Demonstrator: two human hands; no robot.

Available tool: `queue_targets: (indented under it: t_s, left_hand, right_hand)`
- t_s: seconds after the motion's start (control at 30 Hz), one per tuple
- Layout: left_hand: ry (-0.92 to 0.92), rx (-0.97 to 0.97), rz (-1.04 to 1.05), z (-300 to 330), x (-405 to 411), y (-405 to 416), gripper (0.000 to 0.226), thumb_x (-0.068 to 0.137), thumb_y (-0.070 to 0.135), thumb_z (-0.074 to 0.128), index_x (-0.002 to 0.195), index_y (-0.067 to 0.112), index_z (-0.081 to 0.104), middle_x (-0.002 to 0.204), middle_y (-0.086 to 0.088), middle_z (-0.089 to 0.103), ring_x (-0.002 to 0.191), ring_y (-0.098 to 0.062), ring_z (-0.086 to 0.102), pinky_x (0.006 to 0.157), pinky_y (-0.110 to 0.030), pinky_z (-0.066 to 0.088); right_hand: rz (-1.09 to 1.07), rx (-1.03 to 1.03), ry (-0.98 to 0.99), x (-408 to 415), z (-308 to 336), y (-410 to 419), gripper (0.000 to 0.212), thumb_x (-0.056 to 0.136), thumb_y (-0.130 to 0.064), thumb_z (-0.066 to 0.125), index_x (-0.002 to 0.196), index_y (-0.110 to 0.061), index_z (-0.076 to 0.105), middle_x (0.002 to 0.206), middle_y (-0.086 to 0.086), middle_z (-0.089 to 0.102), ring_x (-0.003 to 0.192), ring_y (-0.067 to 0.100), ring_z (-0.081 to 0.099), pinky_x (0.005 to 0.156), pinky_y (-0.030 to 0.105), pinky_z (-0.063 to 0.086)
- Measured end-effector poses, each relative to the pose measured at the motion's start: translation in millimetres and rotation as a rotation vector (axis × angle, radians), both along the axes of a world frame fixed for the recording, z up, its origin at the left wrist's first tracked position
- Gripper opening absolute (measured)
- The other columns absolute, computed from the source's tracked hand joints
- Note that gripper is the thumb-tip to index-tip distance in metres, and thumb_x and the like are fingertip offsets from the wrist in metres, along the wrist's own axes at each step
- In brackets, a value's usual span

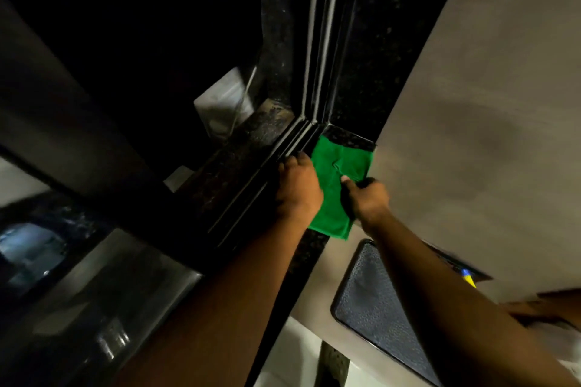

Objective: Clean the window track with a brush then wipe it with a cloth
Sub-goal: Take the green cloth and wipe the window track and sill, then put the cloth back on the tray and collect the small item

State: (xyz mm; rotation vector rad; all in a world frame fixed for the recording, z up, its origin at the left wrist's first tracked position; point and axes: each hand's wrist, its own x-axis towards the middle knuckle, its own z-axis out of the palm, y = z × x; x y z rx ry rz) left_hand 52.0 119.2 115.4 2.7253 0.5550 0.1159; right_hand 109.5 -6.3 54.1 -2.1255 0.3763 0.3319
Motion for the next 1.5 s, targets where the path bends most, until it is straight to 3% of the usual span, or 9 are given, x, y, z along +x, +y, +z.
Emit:
queue_targets:
  t_s: [0.13, 0.2, 0.37, 0.5, 0.83, 0.97, 1.2, 1.3, 1.5]
  left_hand:
    - [-0.034, 0.28, -0.154, -5, 1, -8, 0.035, 0.095, 0.007, 0.043, 0.13, 0.003, 0.048, 0.13, -0.014, 0.051, 0.121, -0.031, 0.045, 0.098, -0.038, 0.042]
    - [0.029, 0.209, -0.144, -11, -3, -14, 0.031, 0.097, 0.007, 0.043, 0.126, 0.0, 0.051, 0.129, -0.016, 0.054, 0.12, -0.031, 0.048, 0.096, -0.037, 0.045]
    - [0.124, -0.604, 0.216, -1, 0, -17, 0.03, 0.095, 0.001, 0.053, 0.124, -0.008, 0.053, 0.127, -0.025, 0.058, 0.118, -0.037, 0.057, 0.092, -0.031, 0.047]
    - [0.209, -1.108, 0.173, 14, -26, -45, 0.02, 0.089, -0.002, 0.062, 0.109, -0.005, 0.06, 0.116, -0.026, 0.066, 0.097, -0.032, 0.066, 0.081, -0.044, 0.057]
    - [0.355, -0.807, -0.193, -88, -80, -163, 0.025, 0.087, 0.011, 0.062, 0.111, 0.016, 0.062, 0.11, -0.009, 0.07, 0.097, -0.029, 0.066, 0.085, -0.039, 0.057]
    - [0.458, -0.699, -0.174, -180, -82, -169, 0.037, 0.09, 0.011, 0.06, 0.126, 0.017, 0.056, 0.12, -0.012, 0.065, 0.105, -0.032, 0.063, 0.09, -0.044, 0.055]
    - [0.444, -0.62, -0.11, -330, -39, -179, 0.038, 0.091, 0.007, 0.06, 0.127, 0.016, 0.055, 0.119, -0.014, 0.065, 0.104, -0.032, 0.062, 0.079, -0.028, 0.046]
    - [0.431, -0.59, -0.102, -388, -14, -182, 0.043, 0.091, 0.004, 0.059, 0.132, 0.009, 0.05, 0.125, -0.019, 0.06, 0.111, -0.035, 0.058, 0.091, -0.036, 0.05]
    - [0.513, -0.543, -0.186, -397, -16, -168, 0.053, 0.091, 0.005, 0.056, 0.142, 0.016, 0.042, 0.135, -0.012, 0.057, 0.121, -0.029, 0.055, 0.097, -0.03, 0.044]
  right_hand:
    - [0.116, -0.214, -0.083, -6, 8, -2, 0.041, 0.083, -0.046, 0.063, 0.103, -0.011, 0.059, 0.105, 0.016, 0.069, 0.097, 0.035, 0.065, 0.071, 0.03, 0.047]
    - [0.156, -0.236, -0.112, -11, 15, -4, 0.034, 0.086, -0.039, 0.061, 0.104, -0.01, 0.057, 0.107, 0.017, 0.068, 0.098, 0.036, 0.064, 0.071, 0.031, 0.044]
    - [0.113, -0.097, -0.119, -36, 27, -18, 0.027, 0.087, -0.035, 0.059, 0.101, -0.012, 0.057, 0.104, 0.014, 0.069, 0.098, 0.034, 0.063, 0.076, 0.032, 0.048]
    - [-0.019, 0.052, -0.176, -76, 32, -57, 0.024, 0.087, -0.032, 0.06, 0.104, -0.014, 0.061, 0.103, 0.009, 0.072, 0.097, 0.03, 0.066, 0.078, 0.03, 0.049]
    - [-0.251, 0.047, -0.059, -170, -43, -169, 0.018, 0.089, -0.017, 0.055, 0.107, -0.016, 0.056, 0.105, 0.009, 0.069, 0.1, 0.032, 0.064, 0.088, 0.046, 0.052]
    - [-0.268, 0.048, 0.042, -178, -124, -191, 0.022, 0.09, -0.016, 0.054, 0.112, -0.019, 0.055, 0.106, 0.009, 0.069, 0.099, 0.031, 0.065, 0.086, 0.039, 0.051]
    - [-0.268, 0.023, 0.115, -129, -267, -197, 0.021, 0.094, -0.019, 0.048, 0.114, -0.015, 0.052, 0.107, 0.016, 0.068, 0.098, 0.036, 0.064, 0.084, 0.044, 0.053]
    - [-0.25, 0.002, 0.128, -102, -315, -195, 0.023, 0.092, -0.021, 0.049, 0.115, -0.017, 0.053, 0.108, 0.015, 0.067, 0.098, 0.036, 0.062, 0.084, 0.045, 0.051]
    - [-0.173, -0.078, 0.268, -95, -344, -199, 0.038, 0.09, -0.028, 0.052, 0.127, -0.02, 0.048, 0.118, 0.015, 0.065, 0.109, 0.037, 0.06, 0.092, 0.044, 0.047]
